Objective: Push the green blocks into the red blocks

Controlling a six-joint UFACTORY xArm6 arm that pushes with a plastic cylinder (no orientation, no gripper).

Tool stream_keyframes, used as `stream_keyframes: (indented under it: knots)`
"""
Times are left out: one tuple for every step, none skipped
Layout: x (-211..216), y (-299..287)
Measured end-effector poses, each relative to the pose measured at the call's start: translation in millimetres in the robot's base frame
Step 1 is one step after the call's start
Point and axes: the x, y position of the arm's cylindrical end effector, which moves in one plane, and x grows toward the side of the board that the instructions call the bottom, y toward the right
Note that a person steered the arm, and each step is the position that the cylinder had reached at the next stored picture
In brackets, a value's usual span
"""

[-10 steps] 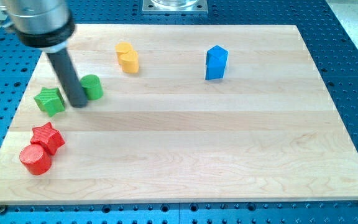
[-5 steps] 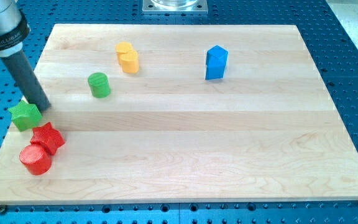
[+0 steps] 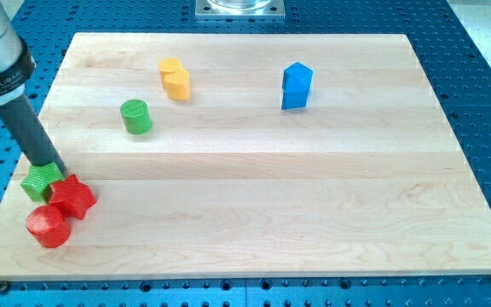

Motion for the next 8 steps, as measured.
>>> stream_keyframes:
  knots:
    - [-18,2]
    - [-19,78]
    - [-40,136]
    - [-95,137]
    - [-94,71]
    - [-84,64]
    - [-82,34]
    - [-27,33]
